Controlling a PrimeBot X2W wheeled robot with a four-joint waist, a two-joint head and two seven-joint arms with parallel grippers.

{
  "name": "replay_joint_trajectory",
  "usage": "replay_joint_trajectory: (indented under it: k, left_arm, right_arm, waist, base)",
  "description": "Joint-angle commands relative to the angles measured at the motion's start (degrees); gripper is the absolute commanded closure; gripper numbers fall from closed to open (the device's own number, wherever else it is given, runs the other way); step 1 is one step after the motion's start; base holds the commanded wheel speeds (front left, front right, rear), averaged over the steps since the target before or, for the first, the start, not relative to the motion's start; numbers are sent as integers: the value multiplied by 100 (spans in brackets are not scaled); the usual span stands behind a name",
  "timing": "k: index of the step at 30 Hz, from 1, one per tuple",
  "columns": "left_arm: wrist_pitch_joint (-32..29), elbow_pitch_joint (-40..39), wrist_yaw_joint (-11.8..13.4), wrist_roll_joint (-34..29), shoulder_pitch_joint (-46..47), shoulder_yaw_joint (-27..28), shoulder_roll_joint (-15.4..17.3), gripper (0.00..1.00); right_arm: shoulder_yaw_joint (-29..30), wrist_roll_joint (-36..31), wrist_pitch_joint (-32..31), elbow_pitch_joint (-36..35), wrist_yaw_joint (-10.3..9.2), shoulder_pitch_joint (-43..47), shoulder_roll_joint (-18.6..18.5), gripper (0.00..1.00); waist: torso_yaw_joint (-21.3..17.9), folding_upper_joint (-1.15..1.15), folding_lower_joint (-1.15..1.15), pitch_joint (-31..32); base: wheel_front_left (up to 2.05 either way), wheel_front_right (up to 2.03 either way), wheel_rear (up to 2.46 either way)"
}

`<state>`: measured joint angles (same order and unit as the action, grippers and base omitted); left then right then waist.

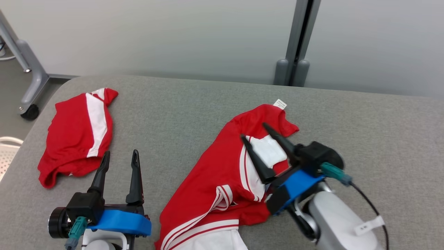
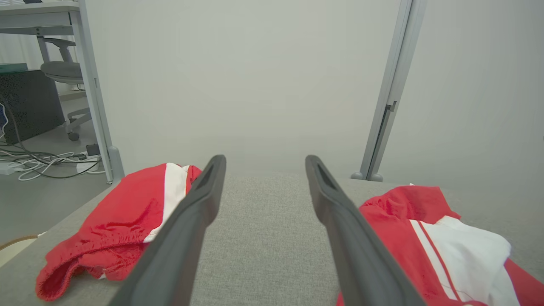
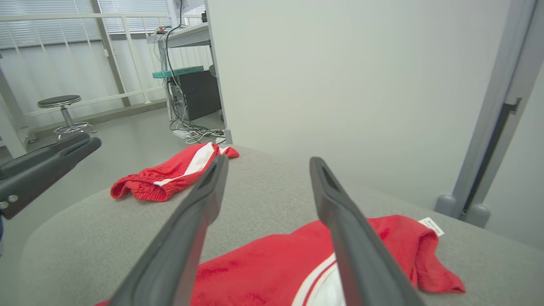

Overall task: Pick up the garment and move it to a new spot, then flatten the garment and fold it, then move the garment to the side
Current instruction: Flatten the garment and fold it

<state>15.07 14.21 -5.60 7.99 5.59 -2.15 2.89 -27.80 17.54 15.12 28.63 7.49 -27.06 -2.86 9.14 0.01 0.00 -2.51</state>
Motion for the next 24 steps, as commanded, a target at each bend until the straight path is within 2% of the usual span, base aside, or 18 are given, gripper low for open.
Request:
replay_joint_trajectory:
  k: [1, 9, 13, 16, 24]
  left_arm:
    - [15, -15, 3, -51, -65, 42, -1, 0]
    - [15, -20, -27, -101, -241, 110, -1, 0]
    - [15, -13, -48, -111, -297, 117, -1, 0]
    - [15, -6, -58, -130, -308, 106, -1, 0]
    - [15, -6, -82, -169, -352, 135, -1, 0]
  right_arm:
    - [241, -133, 6, -92, 1, 181, -79, 0]
    - [1759, -677, 5, -805, 1, 1206, -466, 0]
    - [2321, -764, 6, -1028, 1, 1782, -440, 0]
    - [2548, -854, 6, -1035, 1, 2122, -342, 0]
    - [2686, -960, 6, -1011, 1, 2514, -118, 0]
  waist:
    - [-94, -1, 0, 76]
    - [-314, -1, 0, 212]
    - [-379, -1, 0, 254]
    - [-408, -1, 0, 276]
    - [-477, -1, 0, 295]
  base:
    - [0, 0, 0]
    - [0, 0, 0]
    - [0, 0, 0]
    - [0, 0, 0]
    - [0, 0, 0]
